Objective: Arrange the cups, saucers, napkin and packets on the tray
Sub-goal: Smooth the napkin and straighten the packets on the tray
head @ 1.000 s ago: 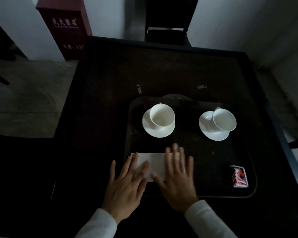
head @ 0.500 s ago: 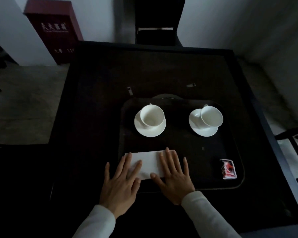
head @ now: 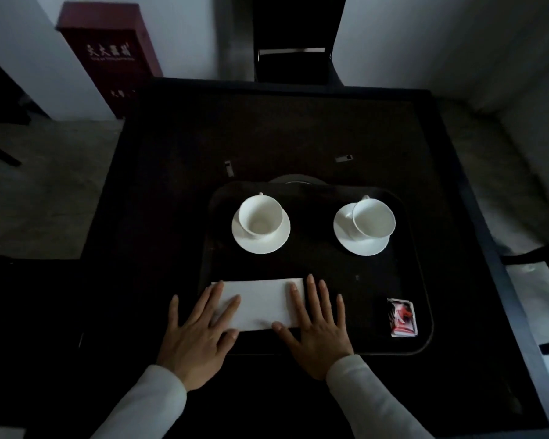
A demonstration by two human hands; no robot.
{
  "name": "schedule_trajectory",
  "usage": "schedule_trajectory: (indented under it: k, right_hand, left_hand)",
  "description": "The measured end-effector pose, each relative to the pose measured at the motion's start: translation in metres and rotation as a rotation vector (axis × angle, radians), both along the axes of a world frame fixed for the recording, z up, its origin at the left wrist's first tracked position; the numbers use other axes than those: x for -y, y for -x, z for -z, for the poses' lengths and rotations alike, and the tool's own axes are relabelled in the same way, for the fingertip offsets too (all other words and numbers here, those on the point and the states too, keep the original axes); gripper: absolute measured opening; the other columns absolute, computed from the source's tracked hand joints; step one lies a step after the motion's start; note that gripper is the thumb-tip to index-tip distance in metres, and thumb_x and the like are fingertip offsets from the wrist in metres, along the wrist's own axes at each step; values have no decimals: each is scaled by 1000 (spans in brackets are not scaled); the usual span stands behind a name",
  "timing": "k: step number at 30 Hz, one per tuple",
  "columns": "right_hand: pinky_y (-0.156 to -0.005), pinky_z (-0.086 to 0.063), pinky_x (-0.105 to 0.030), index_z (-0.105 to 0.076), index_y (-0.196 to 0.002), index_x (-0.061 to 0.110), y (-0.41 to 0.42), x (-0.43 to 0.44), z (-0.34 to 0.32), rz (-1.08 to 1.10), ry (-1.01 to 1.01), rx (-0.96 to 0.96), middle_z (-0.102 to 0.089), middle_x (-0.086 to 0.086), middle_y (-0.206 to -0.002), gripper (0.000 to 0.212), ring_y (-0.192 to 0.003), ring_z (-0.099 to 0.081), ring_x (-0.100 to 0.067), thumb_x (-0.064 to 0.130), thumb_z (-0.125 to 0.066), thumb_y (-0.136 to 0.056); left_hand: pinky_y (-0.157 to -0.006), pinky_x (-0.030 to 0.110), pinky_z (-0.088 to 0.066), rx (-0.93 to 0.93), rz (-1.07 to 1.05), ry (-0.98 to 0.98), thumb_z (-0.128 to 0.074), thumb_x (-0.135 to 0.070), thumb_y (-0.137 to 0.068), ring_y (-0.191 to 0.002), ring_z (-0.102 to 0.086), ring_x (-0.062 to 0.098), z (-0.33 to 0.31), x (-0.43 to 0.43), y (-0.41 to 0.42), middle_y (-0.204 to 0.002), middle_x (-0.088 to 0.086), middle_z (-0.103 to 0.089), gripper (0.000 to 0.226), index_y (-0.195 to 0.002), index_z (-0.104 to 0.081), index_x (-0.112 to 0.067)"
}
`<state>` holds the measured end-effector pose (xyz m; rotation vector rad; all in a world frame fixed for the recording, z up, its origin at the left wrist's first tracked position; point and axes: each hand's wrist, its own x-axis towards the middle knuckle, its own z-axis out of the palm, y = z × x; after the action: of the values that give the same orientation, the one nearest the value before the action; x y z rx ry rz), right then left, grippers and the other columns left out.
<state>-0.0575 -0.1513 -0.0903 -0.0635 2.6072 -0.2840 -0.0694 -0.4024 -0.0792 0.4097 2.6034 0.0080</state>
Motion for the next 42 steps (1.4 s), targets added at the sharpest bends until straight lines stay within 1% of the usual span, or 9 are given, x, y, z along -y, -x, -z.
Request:
schedule_trajectory:
  k: [7,11,16,25,29,32,34,37,42]
  right_hand:
    - [-120,21,-56,27,-155,34,-3,-8,0,1,56,-30,39,-1,-160,90,-152,28,-26,84,-5,-87]
    - [-120,4,-59,-20,-160,11,-5,28,-11,-17,196,-188,-5,-14,-169,93,-156,-6,-34,77,-17,-95]
    - [-122,12,-56,11,-160,18,8,93,0,-194,324,-50,27,3,-163,93,-153,27,-17,79,-5,-92]
    - [-116,28,-54,26,-156,24,7,6,-2,-178,135,4,41,3,-159,101,-146,41,-21,87,13,-78]
    - [-126,12,-47,6,-162,18,7,-13,-23,-83,433,-37,24,-1,-165,87,-154,22,-20,68,-29,-99]
    - [-124,-26,-47,-44,-150,6,4,-62,-41,80,601,-262,-32,-15,-163,67,-151,-30,-31,35,-68,-94]
    - [-105,-49,-52,-66,-129,5,2,-104,-46,76,549,-418,-63,-16,-136,53,-124,-62,-36,21,-82,-82]
    - [-96,-55,-48,-71,-120,7,1,-166,-50,-43,440,-445,-71,-12,-119,60,-107,-70,-34,25,-92,-67]
    - [-124,-18,-44,-37,-154,12,2,-217,-45,-246,234,-134,-50,-7,-150,98,-141,-46,-27,44,-82,-73]
  left_hand:
    - [-118,63,13,152,-57,38,-13,-63,-98,-150,24,3,-15,-9,15,-163,-14,33,62,-155,8,-52]
    - [-117,65,12,190,-39,37,-23,-59,-99,-145,33,4,-18,-12,18,-161,-12,36,65,-155,10,-51]
    - [-117,65,15,250,20,84,-25,-44,-95,-144,40,8,-22,-4,16,-156,-13,46,80,-144,38,-44]
    - [-120,61,11,235,-34,68,-23,-56,-102,-153,17,7,-35,-13,24,-166,-11,27,61,-157,2,-48]
    - [-121,61,3,203,-40,118,-27,-58,-101,-156,4,16,-48,-24,33,-170,-6,10,58,-157,-15,-45]
    - [-119,63,-7,37,-38,112,-35,-60,-97,-156,-1,30,-58,-37,32,-169,7,-9,59,-150,-41,-36]
    - [-111,64,-28,-121,-39,24,-38,-58,-90,-147,-33,40,-69,-59,27,-156,19,-40,64,-136,-61,-20]
    - [-95,49,-51,-213,-228,-300,-50,-44,-94,-114,-64,37,-68,-112,9,-125,15,-66,48,-119,-70,-8]
    - [-82,17,-51,132,-615,-730,-62,-26,-98,-100,-68,17,-55,-231,-16,-114,3,-72,28,-123,-66,-15]
